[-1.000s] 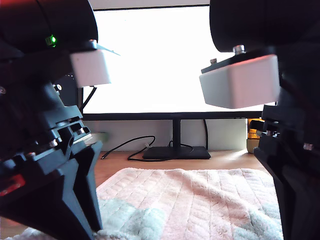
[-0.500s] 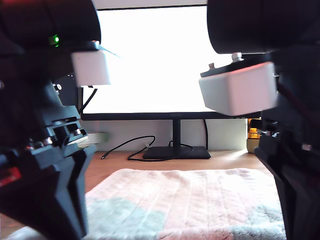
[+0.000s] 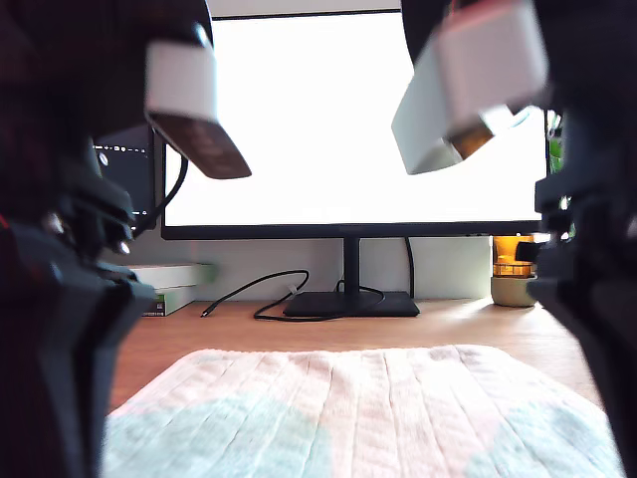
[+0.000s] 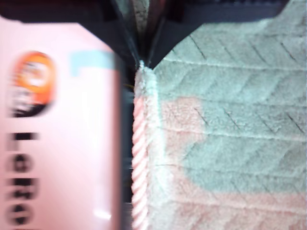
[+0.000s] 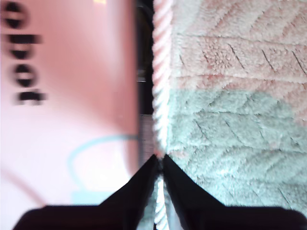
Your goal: Fold the tea towel to a neat square and place it to the right
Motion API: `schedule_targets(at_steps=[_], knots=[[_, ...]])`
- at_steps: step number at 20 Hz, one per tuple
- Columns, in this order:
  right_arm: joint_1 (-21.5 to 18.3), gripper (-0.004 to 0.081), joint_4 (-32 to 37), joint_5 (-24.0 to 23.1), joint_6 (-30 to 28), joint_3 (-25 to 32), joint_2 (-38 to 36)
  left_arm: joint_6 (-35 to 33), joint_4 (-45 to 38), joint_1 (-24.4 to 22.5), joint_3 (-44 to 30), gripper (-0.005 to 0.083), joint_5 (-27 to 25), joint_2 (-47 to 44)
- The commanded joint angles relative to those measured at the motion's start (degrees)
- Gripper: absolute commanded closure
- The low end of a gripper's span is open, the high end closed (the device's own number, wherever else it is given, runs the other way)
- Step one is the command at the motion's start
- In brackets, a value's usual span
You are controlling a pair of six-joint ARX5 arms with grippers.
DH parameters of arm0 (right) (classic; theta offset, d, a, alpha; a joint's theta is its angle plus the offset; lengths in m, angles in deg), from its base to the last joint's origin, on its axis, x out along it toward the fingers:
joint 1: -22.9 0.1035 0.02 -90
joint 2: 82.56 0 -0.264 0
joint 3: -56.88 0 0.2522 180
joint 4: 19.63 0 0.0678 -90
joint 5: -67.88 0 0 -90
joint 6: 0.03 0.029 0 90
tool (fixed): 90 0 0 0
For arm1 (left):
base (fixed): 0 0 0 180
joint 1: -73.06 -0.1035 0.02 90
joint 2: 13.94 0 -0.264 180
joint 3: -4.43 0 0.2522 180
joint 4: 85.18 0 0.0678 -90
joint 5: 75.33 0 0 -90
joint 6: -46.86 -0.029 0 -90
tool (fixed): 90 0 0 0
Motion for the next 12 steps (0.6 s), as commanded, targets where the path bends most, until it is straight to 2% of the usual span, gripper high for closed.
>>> schedule_targets(at_steps=[1,4,7,12], knots=[[-0.28,0.0783,-6.08,-0.63,0.20,1.79,0.79,0.37,6.71,-0.55,-0.59,0.0798,-0.46,1.11],[-0.31,0.0783,-9.33,-0.24,0.17,-0.48,0.79,0.24,12.15,-0.57,3.28,0.0798,0.09,1.11],[-0.85,0.0783,-9.49,-0.33,-0.02,-4.00,0.81,-0.04,12.68,-1.42,7.02,0.0798,-1.46,1.11],[-6.43,0.0783,-5.22,-3.91,-0.17,-6.25,0.81,-3.32,11.08,-5.84,9.66,0.0798,-6.45,1.27]])
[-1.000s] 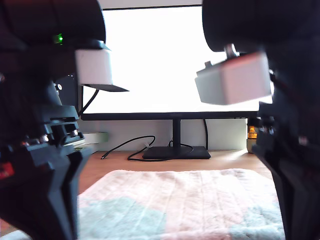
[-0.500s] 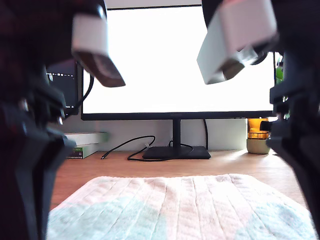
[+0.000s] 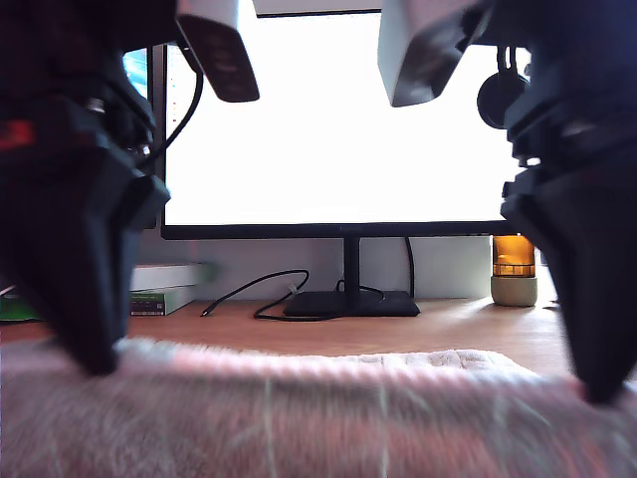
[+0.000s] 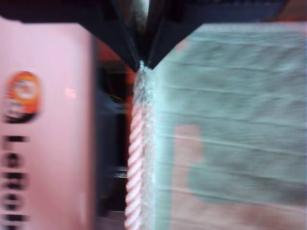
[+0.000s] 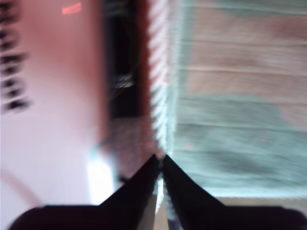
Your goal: Fold the tea towel to a neat square and place it to the right
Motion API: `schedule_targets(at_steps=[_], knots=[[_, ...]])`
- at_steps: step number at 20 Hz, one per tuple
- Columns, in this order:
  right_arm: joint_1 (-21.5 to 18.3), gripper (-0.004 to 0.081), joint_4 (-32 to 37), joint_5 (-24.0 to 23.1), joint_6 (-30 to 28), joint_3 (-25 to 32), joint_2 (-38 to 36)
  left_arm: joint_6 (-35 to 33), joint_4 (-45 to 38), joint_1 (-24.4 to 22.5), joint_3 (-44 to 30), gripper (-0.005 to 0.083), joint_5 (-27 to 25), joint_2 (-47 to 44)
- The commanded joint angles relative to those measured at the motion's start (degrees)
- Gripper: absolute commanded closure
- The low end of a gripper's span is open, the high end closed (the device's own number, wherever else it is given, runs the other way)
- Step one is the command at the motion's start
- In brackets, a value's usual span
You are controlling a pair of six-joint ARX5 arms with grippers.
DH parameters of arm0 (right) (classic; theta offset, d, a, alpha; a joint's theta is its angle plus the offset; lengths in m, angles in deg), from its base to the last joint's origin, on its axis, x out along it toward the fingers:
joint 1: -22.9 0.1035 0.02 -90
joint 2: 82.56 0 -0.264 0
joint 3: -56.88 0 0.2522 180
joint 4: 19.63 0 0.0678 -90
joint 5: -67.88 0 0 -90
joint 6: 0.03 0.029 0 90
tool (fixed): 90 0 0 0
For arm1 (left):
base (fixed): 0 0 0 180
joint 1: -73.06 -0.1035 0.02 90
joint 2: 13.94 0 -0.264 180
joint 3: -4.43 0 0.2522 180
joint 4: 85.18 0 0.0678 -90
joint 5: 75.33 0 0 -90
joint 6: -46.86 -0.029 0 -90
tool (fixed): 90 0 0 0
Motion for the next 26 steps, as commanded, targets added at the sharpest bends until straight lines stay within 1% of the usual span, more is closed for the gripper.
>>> schedule_targets(at_steps=[1,4,6,10,12,20,23,26], knots=[[-2.23,0.0783,-0.74,-1.95,-0.59,1.01,0.81,-1.14,0.92,-2.84,-1.09,0.0798,-1.42,1.53],[-5.57,0.0783,2.69,-3.34,-2.05,0.31,0.81,-3.21,-3.56,-6.58,-1.09,0.0798,-1.64,1.99],[-7.13,0.0783,5.66,-3.32,-2.62,-0.35,0.81,-5.22,-6.80,-8.37,-1.09,0.0798,-1.86,1.99],[-10.08,0.0783,10.54,-3.34,-4.26,-0.50,1.95,-7.17,-12.07,-10.80,-1.09,0.0798,-1.73,2.12],[-11.37,0.0783,12.02,-3.87,-4.92,-0.85,3.61,-9.73,-14.34,-11.69,-1.09,0.0798,-1.55,2.86],[-14.05,0.0783,15.30,-5.92,-6.73,-5.27,10.91,-15.19,-21.92,-13.55,-1.09,0.0798,-2.43,5.84],[-15.34,0.0783,15.52,-5.92,-7.69,-6.56,12.44,-16.63,-23.10,-14.67,-1.09,0.0798,-2.45,7.82],[-16.35,0.0783,17.66,-5.88,-7.96,-7.04,13.03,-17.25,-26.75,-15.45,-1.09,0.0798,-2.67,9.11]])
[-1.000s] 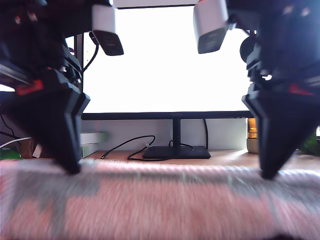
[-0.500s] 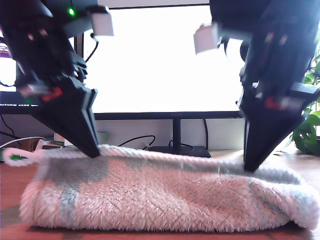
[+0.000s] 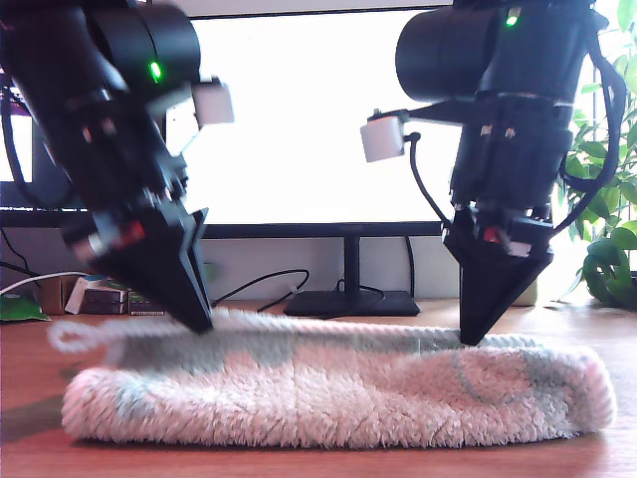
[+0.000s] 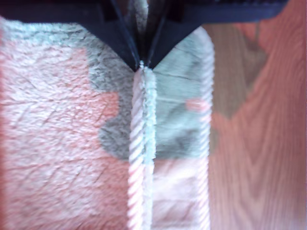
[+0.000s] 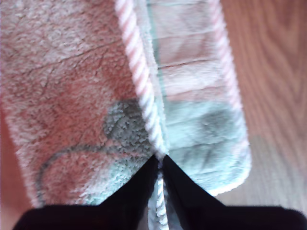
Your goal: Fold the tea towel to a neat square and place it to the right
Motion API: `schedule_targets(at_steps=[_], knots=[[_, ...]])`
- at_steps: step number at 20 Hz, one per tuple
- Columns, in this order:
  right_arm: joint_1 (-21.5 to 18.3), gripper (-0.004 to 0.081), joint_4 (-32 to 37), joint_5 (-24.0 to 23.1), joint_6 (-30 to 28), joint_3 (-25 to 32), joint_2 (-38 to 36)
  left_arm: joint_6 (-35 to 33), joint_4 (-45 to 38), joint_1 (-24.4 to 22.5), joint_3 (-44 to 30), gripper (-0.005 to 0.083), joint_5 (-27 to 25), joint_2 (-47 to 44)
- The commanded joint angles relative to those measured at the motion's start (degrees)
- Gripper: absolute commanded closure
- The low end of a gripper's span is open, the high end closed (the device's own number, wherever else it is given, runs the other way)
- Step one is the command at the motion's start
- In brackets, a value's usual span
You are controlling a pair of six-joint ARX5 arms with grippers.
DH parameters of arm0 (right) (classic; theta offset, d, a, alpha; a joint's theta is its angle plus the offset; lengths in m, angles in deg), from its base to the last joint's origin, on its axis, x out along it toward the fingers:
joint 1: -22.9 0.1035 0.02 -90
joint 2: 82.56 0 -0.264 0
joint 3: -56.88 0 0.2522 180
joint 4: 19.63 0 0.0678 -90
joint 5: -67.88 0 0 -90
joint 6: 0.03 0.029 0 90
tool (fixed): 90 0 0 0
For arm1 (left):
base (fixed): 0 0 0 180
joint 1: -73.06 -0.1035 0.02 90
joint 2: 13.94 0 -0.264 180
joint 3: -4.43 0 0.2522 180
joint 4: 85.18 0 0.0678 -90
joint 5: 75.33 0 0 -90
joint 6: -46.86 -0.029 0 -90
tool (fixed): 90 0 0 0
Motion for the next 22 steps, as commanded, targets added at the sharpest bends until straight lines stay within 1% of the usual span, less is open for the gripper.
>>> schedule_targets(at_steps=[1,5,10,11,12,14,16,19,22], knots=[[-1.07,0.0783,0.87,-0.61,-0.37,0.22,0.66,-1.53,-1.62,-1.16,-1.07,0.0798,-0.66,0.46],[-1.95,0.0783,2.58,-0.57,-0.35,0.22,1.60,-3.13,-4.17,-2.67,-1.07,0.0798,-0.74,0.50],[-1.95,0.0783,4.13,-0.63,-0.33,0.22,2.43,-3.13,-6.43,-3.72,-1.07,0.0797,-0.33,0.94],[-1.97,0.0783,4.33,-0.96,-0.28,0.22,2.43,-3.13,-6.62,-3.72,-1.07,0.0779,-0.31,0.94],[-1.95,0.0782,4.24,-1.73,-0.13,0.22,2.43,-3.13,-6.82,-3.72,-1.07,0.0740,-0.13,0.94],[-1.90,0.0741,4.20,-2.10,0.15,0.22,2.43,-3.13,-7.02,-3.72,-1.07,0.0663,0.87,0.94],[-1.90,0.0671,4.48,-2.10,0.17,0.22,2.43,-3.13,-7.02,-3.72,-1.07,0.0621,1.36,0.94],[-1.88,0.0614,6.16,-2.27,0.87,0.22,2.43,-3.10,-7.13,-3.96,-1.07,0.0620,1.22,0.94],[-1.79,0.0563,8.85,-2.93,2.86,0.20,2.43,-3.10,-7.15,-4.00,-1.07,0.0620,1.14,0.94]])
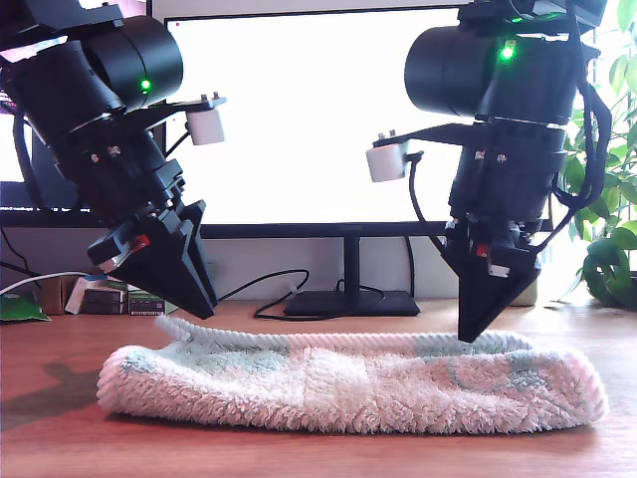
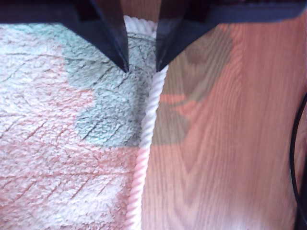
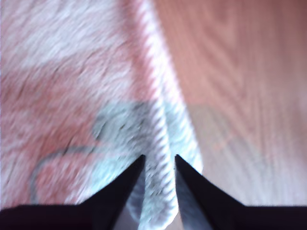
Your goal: Fold the tea towel to a neat square and place it to the right
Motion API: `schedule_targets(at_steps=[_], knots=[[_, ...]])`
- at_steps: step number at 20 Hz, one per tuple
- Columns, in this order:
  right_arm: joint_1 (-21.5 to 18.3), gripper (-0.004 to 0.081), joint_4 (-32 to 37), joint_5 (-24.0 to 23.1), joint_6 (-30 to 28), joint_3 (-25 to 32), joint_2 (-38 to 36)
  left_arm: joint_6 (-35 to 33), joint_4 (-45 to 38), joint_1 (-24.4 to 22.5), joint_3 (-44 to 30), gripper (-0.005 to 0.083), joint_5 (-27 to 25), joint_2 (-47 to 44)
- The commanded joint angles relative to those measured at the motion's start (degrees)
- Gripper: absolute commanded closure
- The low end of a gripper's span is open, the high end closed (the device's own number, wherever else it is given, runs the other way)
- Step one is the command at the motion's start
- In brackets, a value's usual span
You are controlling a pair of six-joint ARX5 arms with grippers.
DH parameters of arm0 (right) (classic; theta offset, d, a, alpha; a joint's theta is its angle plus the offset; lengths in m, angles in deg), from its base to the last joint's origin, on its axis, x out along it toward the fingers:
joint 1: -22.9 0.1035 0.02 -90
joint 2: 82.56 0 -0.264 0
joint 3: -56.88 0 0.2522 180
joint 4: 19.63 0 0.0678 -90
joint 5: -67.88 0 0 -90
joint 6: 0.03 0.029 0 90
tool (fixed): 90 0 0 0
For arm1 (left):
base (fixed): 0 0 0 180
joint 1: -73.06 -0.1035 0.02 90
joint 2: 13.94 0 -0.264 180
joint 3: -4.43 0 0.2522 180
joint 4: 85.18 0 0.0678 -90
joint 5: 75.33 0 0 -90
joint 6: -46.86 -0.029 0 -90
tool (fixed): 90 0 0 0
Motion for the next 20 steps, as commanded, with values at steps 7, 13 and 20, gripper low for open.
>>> schedule_targets(at_steps=[7,13,20], knots=[[0.70,0.0747,1.27,-5.33,6.25,-4.20,0.98,4.42,-0.26,-0.07,-0.81,0.0756,-2.84,-0.50],[0.70,0.0780,-1.51,-3.65,9.84,-7.32,0.98,25.49,6.47,-1.86,-0.48,0.0775,-1.11,-2.01],[-0.28,0.0780,-11.21,2.51,16.70,-7.34,0.98,48.30,8.74,-11.32,-0.48,0.0588,19.96,-2.01]])
